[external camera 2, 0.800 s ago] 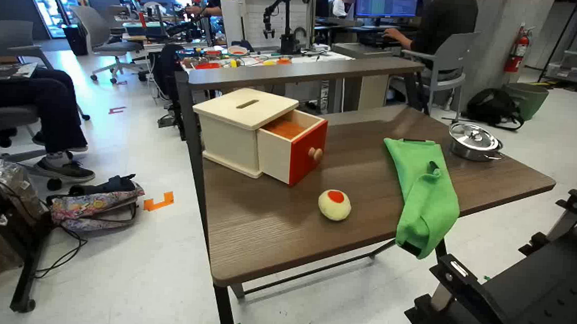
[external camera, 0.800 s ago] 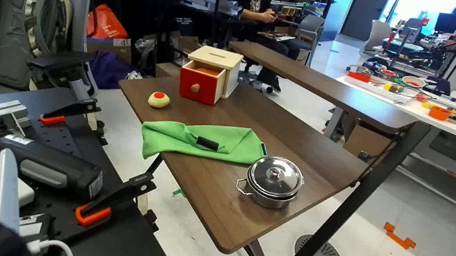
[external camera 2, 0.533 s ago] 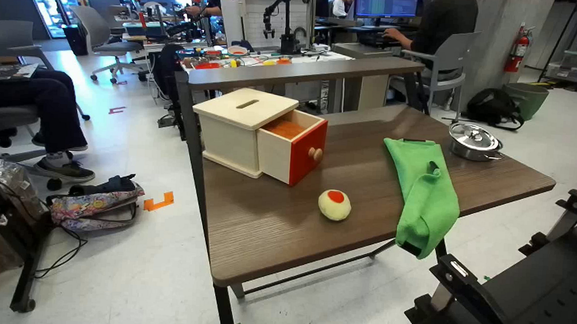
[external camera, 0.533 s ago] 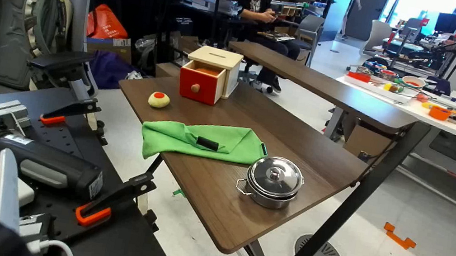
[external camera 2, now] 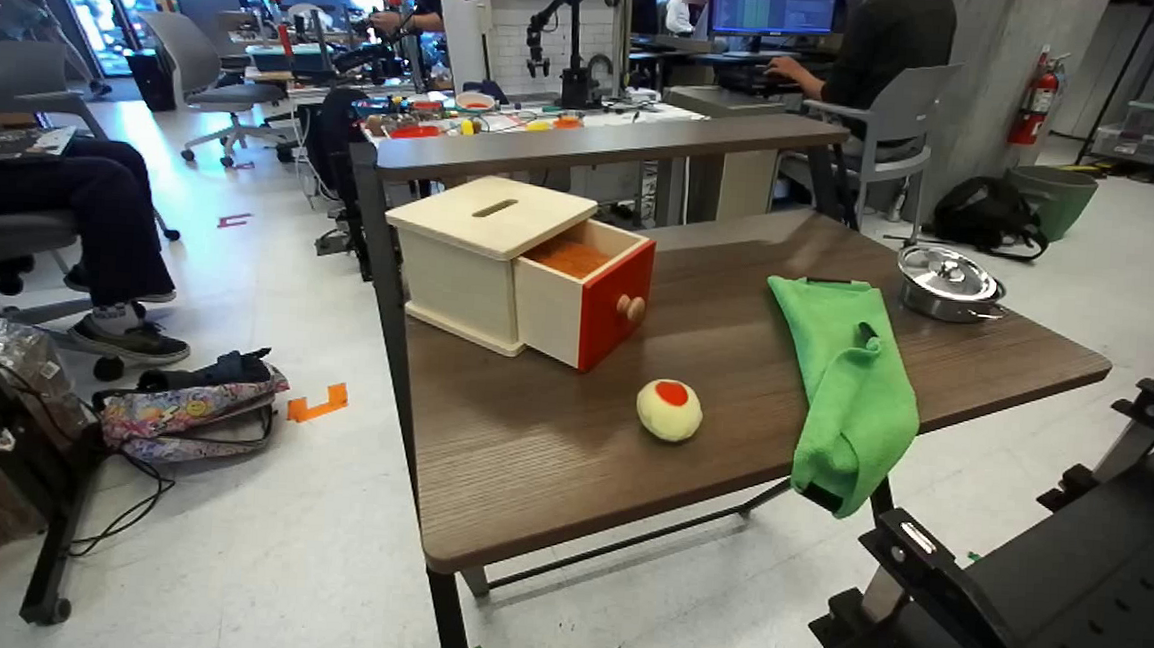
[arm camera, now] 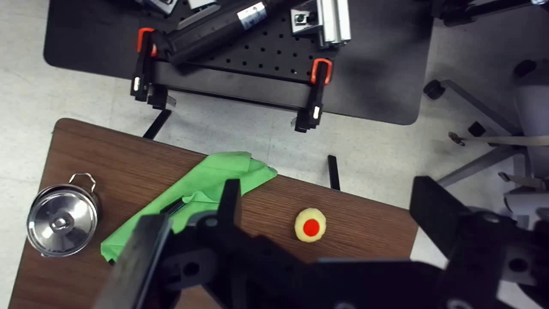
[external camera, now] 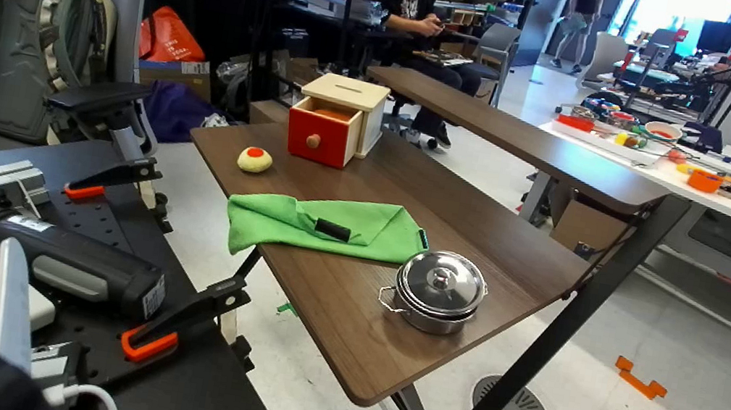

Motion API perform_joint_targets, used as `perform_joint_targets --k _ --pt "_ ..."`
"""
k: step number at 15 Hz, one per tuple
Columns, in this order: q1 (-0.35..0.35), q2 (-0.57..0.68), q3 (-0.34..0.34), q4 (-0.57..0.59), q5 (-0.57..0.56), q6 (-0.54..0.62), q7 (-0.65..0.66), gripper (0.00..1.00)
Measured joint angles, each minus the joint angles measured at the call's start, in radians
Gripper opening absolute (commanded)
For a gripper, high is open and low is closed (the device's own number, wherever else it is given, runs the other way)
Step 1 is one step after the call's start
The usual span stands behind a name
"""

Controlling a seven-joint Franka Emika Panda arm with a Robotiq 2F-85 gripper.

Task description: Fold the green towel

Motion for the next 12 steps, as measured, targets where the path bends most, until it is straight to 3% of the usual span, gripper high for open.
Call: perform_joint_targets --k 6,12 --pt "-0.011 0.310 -0.001 0.195 -0.186 0.000 -0.111 1.00" --pt "-0.022 0.594 -0.018 0.339 -0.312 -0.009 -0.119 1.00"
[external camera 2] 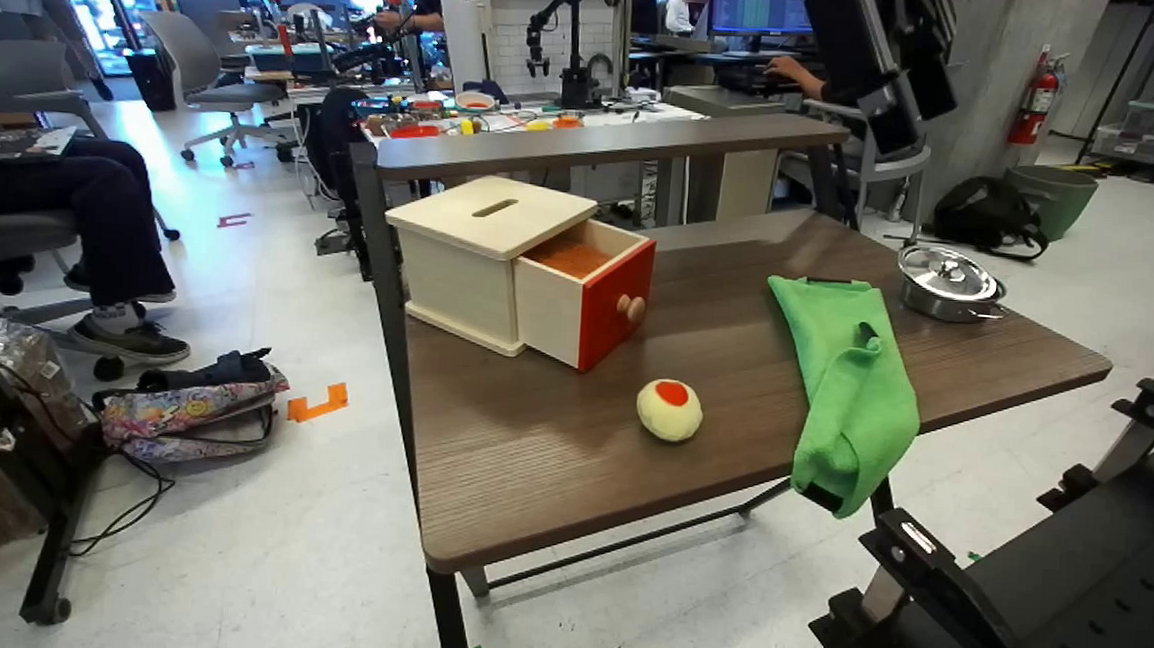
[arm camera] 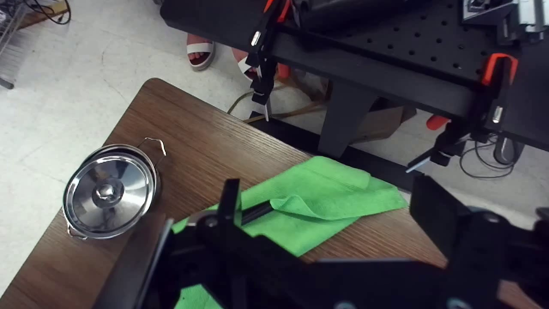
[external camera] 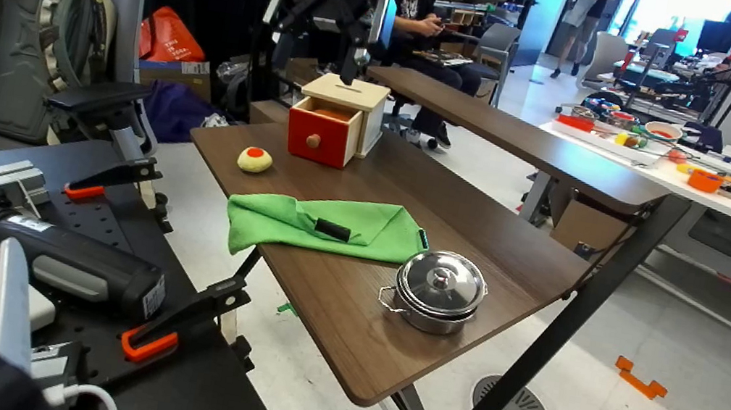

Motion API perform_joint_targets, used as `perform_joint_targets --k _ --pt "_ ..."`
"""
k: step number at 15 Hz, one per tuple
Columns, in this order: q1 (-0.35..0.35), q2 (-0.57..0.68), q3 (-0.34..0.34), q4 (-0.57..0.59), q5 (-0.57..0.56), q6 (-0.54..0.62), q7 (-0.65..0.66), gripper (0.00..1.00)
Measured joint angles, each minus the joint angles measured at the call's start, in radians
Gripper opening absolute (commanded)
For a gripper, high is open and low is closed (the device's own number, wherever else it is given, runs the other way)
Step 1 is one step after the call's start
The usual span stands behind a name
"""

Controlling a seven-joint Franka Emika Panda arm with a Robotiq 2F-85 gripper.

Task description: Fold the green towel

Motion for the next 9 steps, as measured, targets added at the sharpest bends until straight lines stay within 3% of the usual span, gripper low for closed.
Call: perform_joint_targets --k 5,9 --pt "-0.026 0.051 -0.005 0.014 0.003 0.104 0.000 1.00" --pt "-0.073 0.051 -0.001 0.001 0.130 0.258 -0.003 1.00"
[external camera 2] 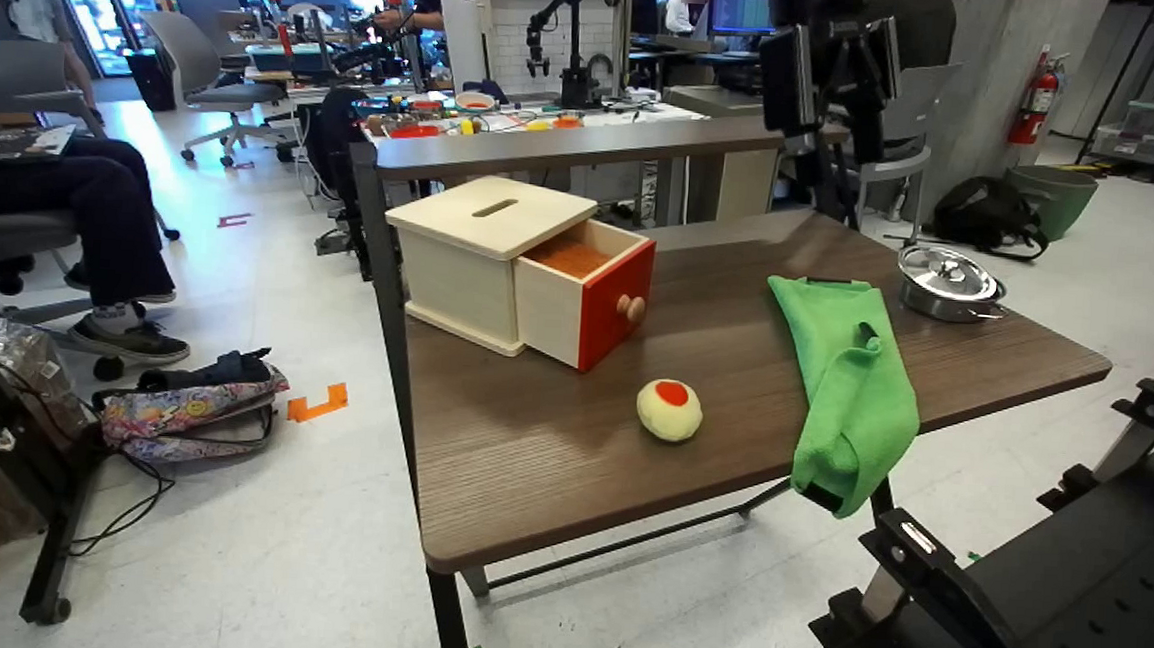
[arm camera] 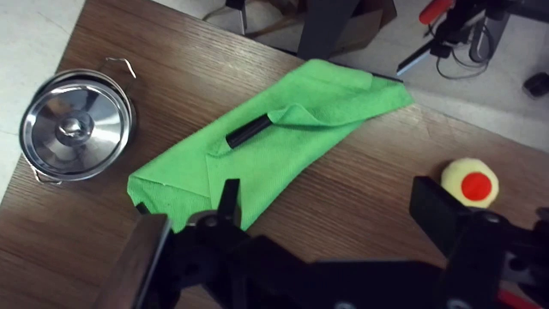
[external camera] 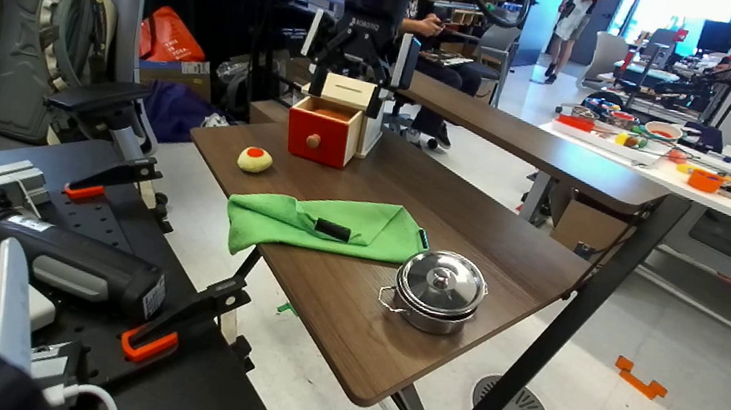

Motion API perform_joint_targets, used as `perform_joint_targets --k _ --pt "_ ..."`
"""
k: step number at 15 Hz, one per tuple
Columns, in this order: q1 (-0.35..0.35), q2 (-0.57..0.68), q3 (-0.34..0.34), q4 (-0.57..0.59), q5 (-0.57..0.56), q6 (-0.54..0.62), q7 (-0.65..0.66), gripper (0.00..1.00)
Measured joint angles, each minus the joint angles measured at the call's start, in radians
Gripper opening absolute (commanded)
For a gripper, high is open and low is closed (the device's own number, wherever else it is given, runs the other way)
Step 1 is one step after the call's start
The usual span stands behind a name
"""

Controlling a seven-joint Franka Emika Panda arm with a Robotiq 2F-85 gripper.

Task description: Fold the green towel

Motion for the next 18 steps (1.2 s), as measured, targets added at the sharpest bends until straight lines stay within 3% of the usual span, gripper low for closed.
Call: perform_joint_targets --k 4,10,14,18 --pt "-0.045 0.000 0.004 0.005 0.127 0.042 -0.011 1.00" --pt "-0.050 0.000 0.006 0.005 0.134 0.042 -0.011 1.00" --pt "-0.039 0.005 -0.003 0.002 0.037 0.054 -0.015 1.00" --pt "-0.014 0.044 -0.023 0.001 -0.145 0.183 -0.015 1.00"
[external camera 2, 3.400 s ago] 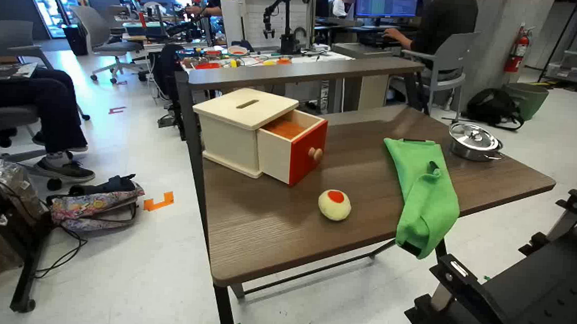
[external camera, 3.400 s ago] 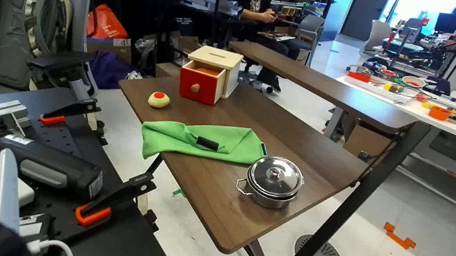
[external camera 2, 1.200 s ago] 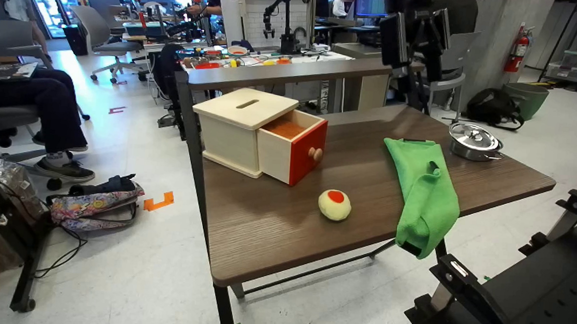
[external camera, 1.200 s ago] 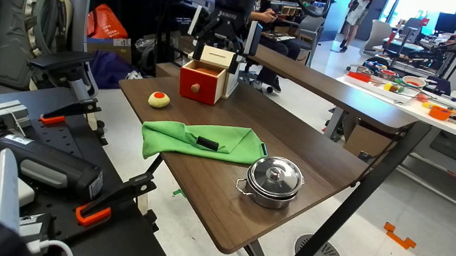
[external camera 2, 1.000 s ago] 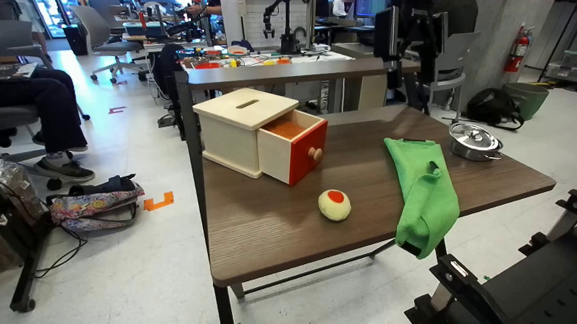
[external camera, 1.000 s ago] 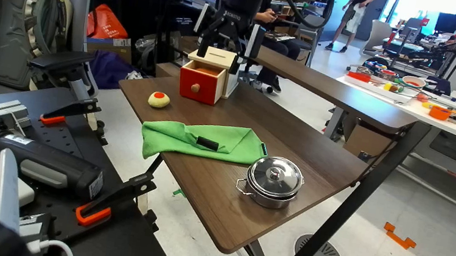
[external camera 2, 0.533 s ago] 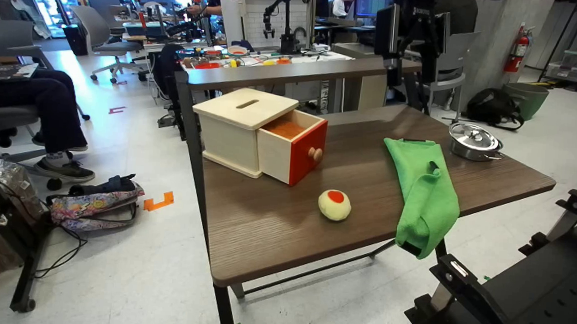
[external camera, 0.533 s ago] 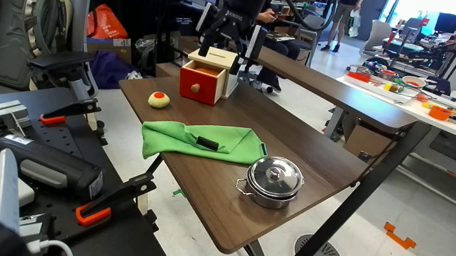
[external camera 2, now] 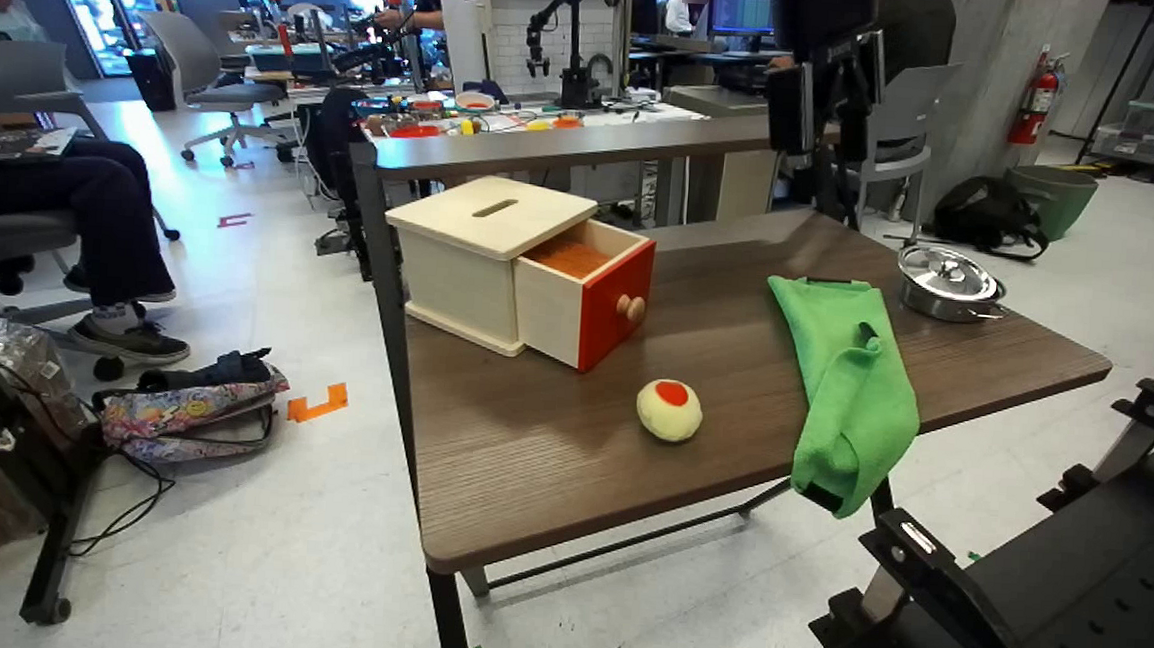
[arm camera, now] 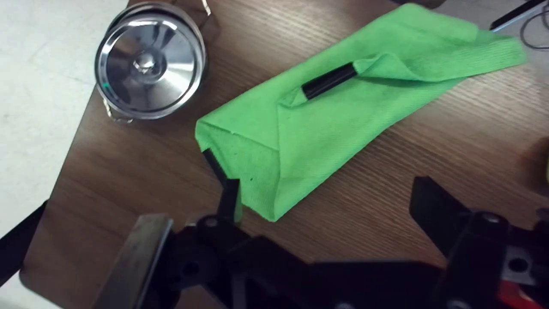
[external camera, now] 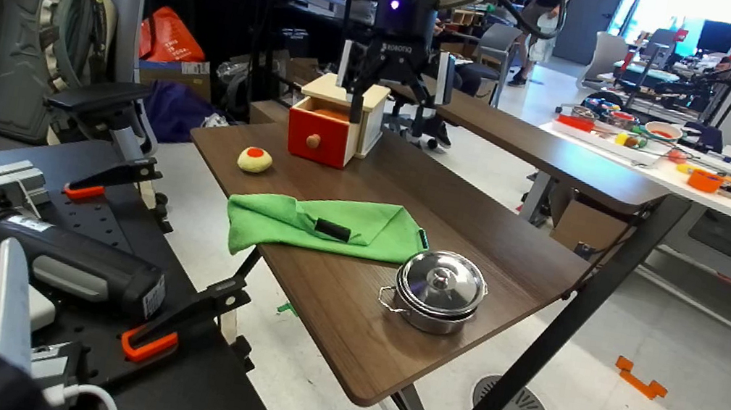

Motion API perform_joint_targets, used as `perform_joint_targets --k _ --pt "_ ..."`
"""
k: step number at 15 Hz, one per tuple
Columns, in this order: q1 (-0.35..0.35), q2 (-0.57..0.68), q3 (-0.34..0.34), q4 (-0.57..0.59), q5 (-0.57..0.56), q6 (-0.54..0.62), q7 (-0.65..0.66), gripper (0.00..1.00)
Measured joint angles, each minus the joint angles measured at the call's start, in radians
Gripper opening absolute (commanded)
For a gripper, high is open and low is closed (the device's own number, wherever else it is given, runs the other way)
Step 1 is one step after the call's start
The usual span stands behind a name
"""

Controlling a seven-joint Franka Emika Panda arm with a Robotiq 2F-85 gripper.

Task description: Fold the green towel

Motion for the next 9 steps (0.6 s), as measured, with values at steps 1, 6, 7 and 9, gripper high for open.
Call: perform_joint_targets --k 1,6,7,9 --pt "0.004 0.013 -0.004 0.000 -0.039 0.045 -0.002 1.00" --pt "-0.008 0.087 -0.017 -0.020 -0.108 0.314 -0.087 1.00" --pt "-0.016 0.100 -0.017 -0.029 -0.108 0.367 -0.113 1.00" --pt "-0.038 0.122 -0.017 -0.050 -0.106 0.450 -0.160 1.00"
